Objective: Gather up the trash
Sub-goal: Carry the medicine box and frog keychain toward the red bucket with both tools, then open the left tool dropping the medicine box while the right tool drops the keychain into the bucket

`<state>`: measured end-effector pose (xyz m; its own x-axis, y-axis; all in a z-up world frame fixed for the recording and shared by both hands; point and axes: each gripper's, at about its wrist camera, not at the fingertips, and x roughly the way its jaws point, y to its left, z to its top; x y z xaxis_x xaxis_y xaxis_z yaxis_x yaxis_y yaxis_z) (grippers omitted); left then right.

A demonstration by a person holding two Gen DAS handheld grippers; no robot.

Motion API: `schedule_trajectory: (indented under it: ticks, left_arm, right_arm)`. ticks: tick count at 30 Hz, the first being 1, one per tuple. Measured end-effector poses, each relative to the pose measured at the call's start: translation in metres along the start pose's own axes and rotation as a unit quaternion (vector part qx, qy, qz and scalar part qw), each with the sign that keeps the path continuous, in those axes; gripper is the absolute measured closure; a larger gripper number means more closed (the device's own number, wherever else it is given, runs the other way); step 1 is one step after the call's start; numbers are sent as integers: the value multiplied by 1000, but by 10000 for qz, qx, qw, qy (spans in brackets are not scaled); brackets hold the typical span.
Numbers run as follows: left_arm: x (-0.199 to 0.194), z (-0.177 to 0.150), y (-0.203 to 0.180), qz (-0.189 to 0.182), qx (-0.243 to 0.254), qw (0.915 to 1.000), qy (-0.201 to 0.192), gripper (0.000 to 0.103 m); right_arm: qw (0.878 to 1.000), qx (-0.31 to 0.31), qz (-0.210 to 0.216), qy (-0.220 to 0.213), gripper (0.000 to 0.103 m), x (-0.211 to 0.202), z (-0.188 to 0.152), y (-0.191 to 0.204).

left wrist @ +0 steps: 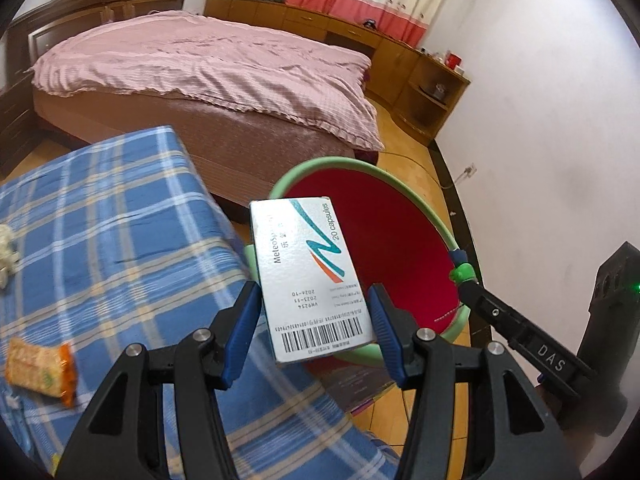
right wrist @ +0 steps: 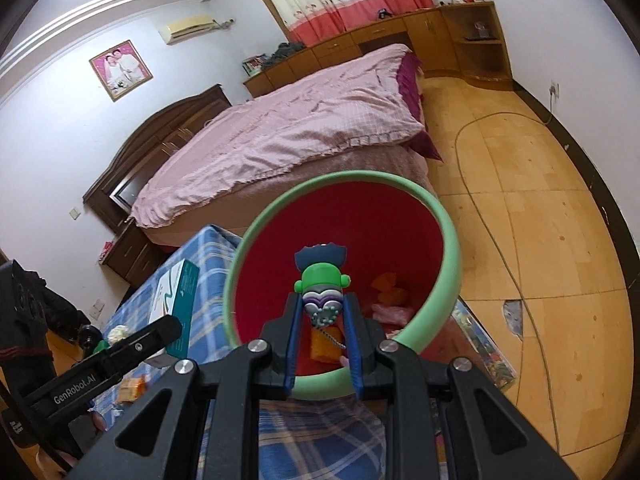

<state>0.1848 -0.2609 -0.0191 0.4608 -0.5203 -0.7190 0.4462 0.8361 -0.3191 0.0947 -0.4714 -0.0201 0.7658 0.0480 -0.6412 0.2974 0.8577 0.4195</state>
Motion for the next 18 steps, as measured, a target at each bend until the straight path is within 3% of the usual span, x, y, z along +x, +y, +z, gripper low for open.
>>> schedule_trajectory:
  ticks: [18]
  left_arm:
    - [50, 1, -13, -81, 209, 9992, 344, 47]
  right_arm:
    - [9996, 99, -193, 176, 80, 25, -5, -23]
